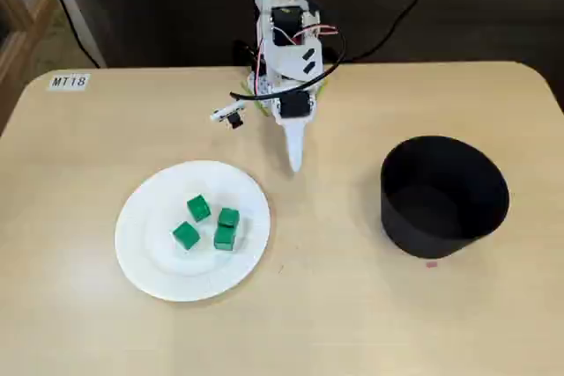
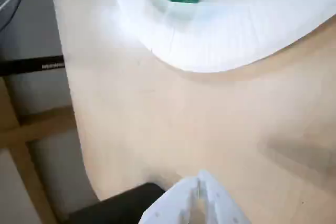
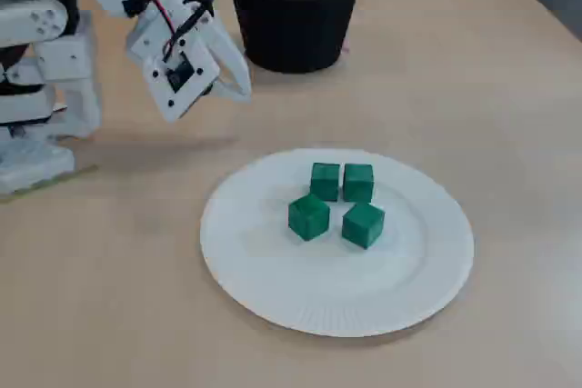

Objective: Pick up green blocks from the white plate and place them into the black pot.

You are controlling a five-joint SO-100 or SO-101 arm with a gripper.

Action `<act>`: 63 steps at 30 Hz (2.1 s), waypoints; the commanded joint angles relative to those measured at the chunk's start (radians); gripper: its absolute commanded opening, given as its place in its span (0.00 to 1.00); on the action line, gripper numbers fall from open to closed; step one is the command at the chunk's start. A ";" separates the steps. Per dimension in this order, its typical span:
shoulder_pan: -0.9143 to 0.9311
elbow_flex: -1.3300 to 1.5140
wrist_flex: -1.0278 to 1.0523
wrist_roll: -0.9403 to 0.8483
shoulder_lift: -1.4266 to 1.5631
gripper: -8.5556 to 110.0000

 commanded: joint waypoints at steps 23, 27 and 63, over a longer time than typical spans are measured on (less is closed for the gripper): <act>0.097 -0.515 0.086 0.017 -0.252 0.05; 0.097 -0.856 0.279 0.000 -0.670 0.05; 0.614 -1.279 0.551 0.003 -1.391 0.27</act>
